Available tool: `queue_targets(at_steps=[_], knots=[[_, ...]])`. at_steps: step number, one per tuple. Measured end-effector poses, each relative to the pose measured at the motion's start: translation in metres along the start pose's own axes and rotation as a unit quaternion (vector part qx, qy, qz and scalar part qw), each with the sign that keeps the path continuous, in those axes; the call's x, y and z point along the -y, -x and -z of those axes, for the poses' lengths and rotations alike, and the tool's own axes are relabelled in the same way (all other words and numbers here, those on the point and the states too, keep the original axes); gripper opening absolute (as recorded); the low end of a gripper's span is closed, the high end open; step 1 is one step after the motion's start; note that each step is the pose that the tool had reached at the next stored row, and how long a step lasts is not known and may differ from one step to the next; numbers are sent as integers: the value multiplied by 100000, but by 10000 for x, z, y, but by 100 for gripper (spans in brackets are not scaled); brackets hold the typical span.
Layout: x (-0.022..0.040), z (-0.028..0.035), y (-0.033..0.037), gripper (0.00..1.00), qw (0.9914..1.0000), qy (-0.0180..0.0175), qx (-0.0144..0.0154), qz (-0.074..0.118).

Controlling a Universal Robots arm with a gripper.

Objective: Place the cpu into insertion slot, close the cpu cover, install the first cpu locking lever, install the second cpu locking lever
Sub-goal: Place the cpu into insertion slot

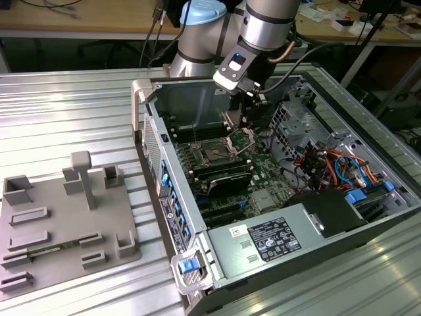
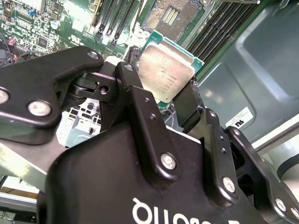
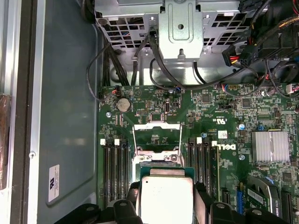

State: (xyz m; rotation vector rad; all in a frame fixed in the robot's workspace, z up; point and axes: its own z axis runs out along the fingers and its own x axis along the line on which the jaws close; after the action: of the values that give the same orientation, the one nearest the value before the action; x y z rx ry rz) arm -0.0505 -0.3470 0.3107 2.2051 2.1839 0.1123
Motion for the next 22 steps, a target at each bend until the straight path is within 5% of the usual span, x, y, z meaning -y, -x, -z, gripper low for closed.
queue_targets(at_steps=[7,13,22], knots=[[53,-181,-19,55,100000,-9,-18,204],[155,-352,-19,55,99925,-95,-300,3864],[231,-561,-80,55,99966,-77,-197,2612]])
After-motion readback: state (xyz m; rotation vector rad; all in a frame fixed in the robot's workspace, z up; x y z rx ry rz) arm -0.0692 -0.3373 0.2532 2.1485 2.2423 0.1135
